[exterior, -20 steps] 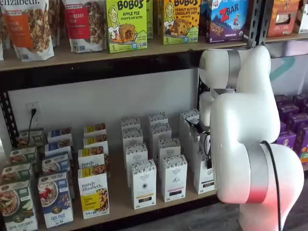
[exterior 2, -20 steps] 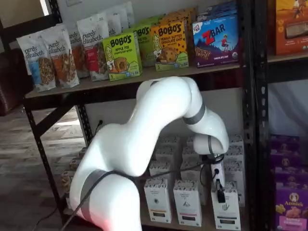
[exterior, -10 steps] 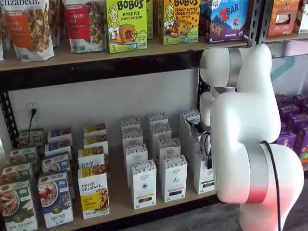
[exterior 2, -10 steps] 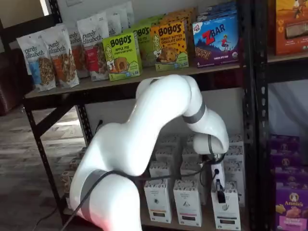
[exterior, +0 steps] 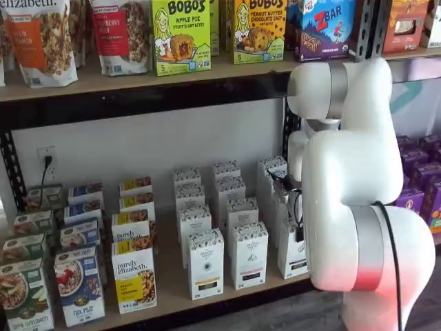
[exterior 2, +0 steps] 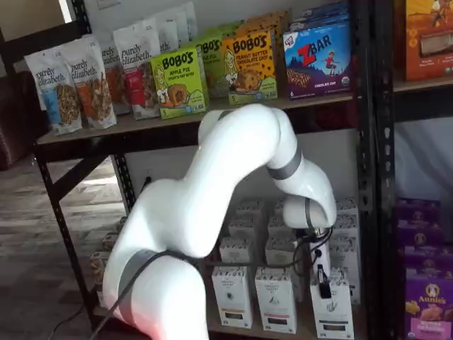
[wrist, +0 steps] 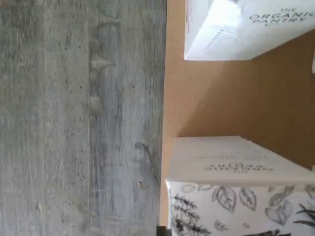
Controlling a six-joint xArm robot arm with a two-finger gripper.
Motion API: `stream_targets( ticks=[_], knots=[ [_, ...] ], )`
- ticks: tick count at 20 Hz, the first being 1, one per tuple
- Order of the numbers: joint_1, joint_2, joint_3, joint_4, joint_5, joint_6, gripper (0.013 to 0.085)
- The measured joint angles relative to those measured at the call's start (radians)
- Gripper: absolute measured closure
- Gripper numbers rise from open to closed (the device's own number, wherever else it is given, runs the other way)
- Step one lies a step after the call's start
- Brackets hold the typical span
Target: Pick up the white box with a green strip in the middle, on the bottom shelf, the sixth box from the left
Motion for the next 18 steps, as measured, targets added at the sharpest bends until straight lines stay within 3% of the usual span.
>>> stream_targets(
  ticks=[6,13,18],
  knots=[
    [-0.006,-0.067,0.115,-0.032,-0.065,0.026,0.0450],
    [0.003,-0.270,0.394,-0.038,-0.136,0.046,0.0450],
    [-0.006,-0.425,0.565,-0.141,-0.171,0.136,0.0450]
  ],
)
